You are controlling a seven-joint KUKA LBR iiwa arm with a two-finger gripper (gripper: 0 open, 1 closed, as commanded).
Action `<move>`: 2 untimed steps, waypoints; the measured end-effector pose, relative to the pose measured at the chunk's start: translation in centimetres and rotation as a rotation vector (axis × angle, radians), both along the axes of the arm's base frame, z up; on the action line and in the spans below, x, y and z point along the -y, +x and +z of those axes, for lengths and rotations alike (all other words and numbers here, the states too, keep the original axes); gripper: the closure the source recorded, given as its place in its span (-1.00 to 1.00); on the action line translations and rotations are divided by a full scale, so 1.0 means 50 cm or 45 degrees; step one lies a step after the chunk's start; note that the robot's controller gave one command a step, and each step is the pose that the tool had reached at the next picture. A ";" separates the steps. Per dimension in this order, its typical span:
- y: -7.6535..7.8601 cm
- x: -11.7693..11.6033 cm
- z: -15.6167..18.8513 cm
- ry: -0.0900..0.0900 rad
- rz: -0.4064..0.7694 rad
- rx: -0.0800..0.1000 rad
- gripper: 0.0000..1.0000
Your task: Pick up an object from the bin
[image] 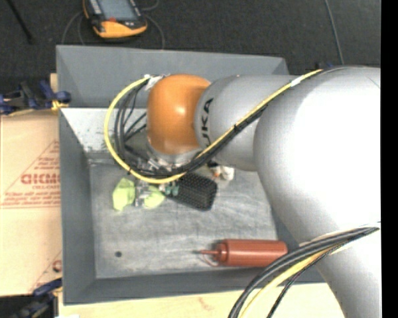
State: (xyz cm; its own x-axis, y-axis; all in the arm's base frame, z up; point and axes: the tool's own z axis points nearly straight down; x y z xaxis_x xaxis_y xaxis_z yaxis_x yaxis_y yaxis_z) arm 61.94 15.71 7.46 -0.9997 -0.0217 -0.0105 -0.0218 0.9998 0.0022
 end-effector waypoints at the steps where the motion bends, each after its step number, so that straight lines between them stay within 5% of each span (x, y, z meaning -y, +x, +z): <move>1: 0.000 0.000 0.000 0.000 -0.001 0.000 1.00; 2: -0.005 -0.011 0.159 0.000 -0.068 -0.009 1.00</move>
Offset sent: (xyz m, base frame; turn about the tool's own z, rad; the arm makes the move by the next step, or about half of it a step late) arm -0.0036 0.0060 0.0784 0.0542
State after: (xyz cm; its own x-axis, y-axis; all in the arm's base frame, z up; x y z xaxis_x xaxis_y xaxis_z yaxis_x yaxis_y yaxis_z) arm 61.70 16.29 15.40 -0.9995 0.0314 -0.0032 0.0314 0.9995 0.0022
